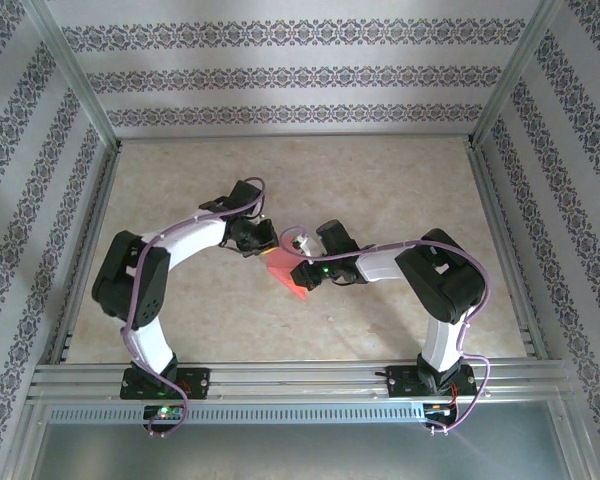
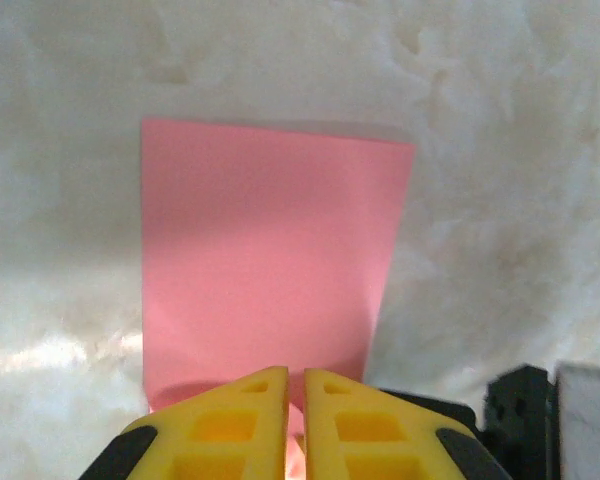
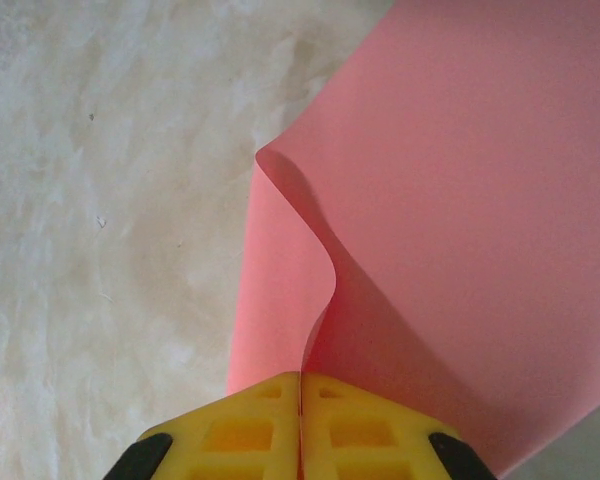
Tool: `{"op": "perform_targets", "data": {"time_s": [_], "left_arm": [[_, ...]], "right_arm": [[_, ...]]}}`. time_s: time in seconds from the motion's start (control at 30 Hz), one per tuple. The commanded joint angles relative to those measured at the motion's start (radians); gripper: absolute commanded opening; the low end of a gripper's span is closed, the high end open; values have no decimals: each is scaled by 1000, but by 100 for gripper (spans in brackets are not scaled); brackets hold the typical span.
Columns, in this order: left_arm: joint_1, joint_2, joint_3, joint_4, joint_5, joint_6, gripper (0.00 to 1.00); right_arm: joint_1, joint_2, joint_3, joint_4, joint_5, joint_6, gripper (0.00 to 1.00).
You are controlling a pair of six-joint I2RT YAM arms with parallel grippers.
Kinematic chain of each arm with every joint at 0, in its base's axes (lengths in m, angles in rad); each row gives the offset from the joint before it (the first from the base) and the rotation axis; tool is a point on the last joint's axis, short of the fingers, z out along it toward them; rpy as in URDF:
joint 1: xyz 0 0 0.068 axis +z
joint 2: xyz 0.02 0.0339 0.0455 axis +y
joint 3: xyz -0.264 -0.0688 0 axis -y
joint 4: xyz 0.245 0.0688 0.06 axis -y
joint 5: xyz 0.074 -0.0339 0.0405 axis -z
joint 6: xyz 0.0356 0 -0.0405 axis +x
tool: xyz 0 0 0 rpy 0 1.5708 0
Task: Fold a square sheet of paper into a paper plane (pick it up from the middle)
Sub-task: Third fold the triangle at the center of the table.
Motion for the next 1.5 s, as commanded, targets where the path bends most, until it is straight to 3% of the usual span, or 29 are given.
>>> {"op": "perform_targets", "data": {"time_s": [0.0,0.2,1.47], "left_arm": [[-25,-39,-95,123,-2,-178,11],[-63,-46,-195,278,10,-330,6],[-108,-23,-341,276,-61,-363,3]], "right_arm": [[-10,28,14,-44,17,-14,8],[-11,33,18,-51,16,-14,8],[-14,51,31,-78,32,1,10]]}}
